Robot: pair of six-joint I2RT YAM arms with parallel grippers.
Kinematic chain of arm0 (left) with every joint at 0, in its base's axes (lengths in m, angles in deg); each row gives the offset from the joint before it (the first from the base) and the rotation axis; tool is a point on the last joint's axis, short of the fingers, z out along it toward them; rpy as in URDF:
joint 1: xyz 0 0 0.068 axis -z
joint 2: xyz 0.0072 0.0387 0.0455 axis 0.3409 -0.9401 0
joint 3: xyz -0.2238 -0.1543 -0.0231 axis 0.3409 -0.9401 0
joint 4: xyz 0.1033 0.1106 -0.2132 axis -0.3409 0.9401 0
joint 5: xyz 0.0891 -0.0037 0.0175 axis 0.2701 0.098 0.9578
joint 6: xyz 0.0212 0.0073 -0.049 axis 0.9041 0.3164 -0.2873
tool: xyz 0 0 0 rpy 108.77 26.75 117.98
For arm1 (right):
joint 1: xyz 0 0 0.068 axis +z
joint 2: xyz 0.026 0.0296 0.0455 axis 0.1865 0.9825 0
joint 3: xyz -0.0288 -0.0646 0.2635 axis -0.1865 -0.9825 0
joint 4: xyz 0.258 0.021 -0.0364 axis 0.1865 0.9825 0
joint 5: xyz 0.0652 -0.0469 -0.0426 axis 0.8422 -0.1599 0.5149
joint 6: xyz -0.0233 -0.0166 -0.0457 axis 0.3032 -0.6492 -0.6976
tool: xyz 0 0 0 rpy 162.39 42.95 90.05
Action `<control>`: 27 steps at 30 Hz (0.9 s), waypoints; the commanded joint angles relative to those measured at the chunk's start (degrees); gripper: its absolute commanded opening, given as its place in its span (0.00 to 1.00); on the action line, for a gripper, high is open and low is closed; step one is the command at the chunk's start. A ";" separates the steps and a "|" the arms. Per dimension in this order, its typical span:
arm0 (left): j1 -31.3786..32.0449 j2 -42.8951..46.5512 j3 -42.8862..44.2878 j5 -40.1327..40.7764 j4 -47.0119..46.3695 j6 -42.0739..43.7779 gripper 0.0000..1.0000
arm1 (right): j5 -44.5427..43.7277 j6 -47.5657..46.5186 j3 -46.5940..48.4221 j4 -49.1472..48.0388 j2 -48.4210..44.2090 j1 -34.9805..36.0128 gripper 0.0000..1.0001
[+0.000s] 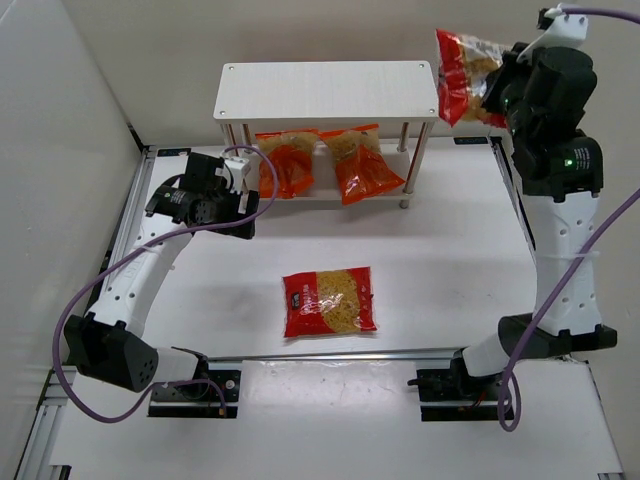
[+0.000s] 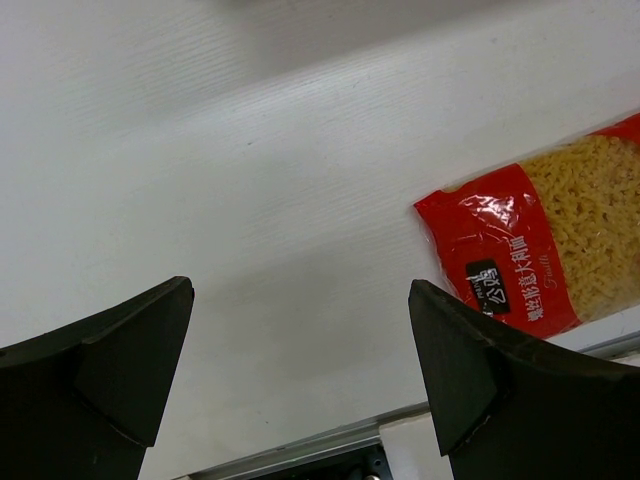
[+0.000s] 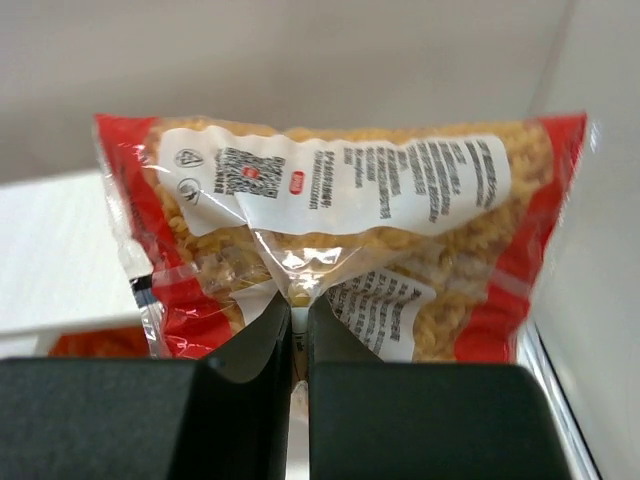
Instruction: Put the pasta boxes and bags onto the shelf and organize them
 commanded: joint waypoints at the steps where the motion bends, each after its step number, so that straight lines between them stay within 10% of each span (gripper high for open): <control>1: 0.23 -0.06 -0.45 0.33 -0.68 -0.32 1.00 | 0.85 -4.12 5.98 -14.98 3.74 1.91 0.00; 14: 0.76 -1.12 -0.45 0.33 -1.20 -0.32 1.00 | 2.89 -4.73 12.65 -38.81 21.94 9.30 0.00; 27: 0.76 -1.12 -0.45 -0.20 -1.73 -0.32 1.00 | -5.99 -0.61 11.62 -39.89 30.91 14.83 0.00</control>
